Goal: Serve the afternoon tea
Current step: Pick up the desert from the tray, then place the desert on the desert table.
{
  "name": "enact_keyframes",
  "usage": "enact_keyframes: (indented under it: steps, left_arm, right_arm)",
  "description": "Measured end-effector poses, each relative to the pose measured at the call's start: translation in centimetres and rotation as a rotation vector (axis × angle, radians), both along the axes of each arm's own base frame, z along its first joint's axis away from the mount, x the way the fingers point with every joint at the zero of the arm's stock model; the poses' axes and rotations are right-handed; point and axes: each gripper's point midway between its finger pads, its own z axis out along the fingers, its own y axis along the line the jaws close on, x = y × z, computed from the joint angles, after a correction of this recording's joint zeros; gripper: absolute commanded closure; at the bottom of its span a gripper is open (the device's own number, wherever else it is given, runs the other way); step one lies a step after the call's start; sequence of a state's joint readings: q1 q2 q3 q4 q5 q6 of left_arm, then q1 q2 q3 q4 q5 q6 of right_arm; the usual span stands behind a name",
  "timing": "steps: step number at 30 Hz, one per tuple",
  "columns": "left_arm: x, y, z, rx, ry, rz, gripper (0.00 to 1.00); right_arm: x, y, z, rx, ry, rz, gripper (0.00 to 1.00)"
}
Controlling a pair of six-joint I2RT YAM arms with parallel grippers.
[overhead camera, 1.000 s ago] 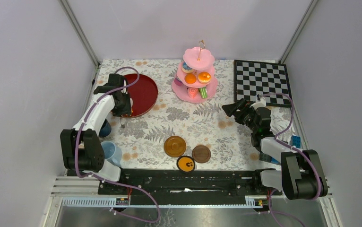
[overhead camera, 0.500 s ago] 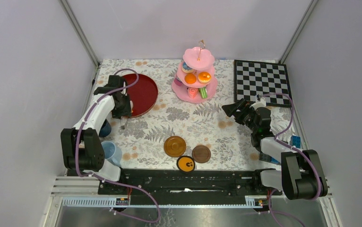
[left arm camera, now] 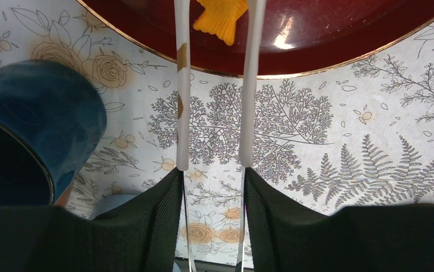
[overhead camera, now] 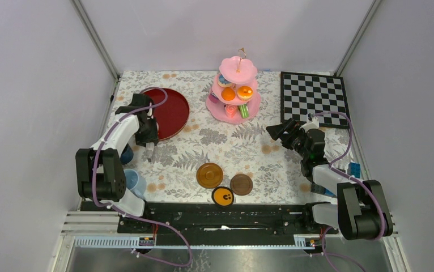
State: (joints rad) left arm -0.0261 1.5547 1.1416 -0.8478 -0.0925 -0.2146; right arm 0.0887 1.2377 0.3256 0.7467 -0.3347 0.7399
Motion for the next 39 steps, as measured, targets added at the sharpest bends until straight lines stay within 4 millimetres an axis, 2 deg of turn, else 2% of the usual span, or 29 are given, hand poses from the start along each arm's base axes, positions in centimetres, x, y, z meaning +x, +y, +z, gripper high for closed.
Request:
enact_keyframes:
  steps: [9, 17, 26, 32, 36, 39]
  left_arm:
    - [0.0, -0.3, -0.2, -0.015, 0.001, -0.001, 0.75]
    - [0.4, -0.4, 0.5, -0.023, -0.021, -0.004, 0.8]
    - [2.2, -1.4, 4.0, -0.076, -0.135, -0.006, 0.85]
    - [3.5, -2.9, 6.7, -0.131, -0.213, -0.027, 0.86]
    - [4.4, -5.0, 9.2, -0.178, -0.284, -0.073, 0.86]
    - [5.4, -8.1, 11.5, -0.237, -0.353, -0.137, 0.85]
  right_arm:
    - [0.0, 0.0, 0.0, 0.0, 0.0, 0.0, 0.02]
    - [-0.1, 0.0, -0.1, 0.0, 0.003, 0.0, 0.02]
    - [-0.1, 0.0, -0.1, 0.0, 0.003, 0.0, 0.02]
    - [-0.1, 0.0, -0.1, 0.0, 0.003, -0.001, 0.02]
    - [-0.1, 0.0, -0.1, 0.0, 0.003, -0.001, 0.02]
    - [-0.1, 0.0, -0.1, -0.001, 0.003, -0.001, 0.02]
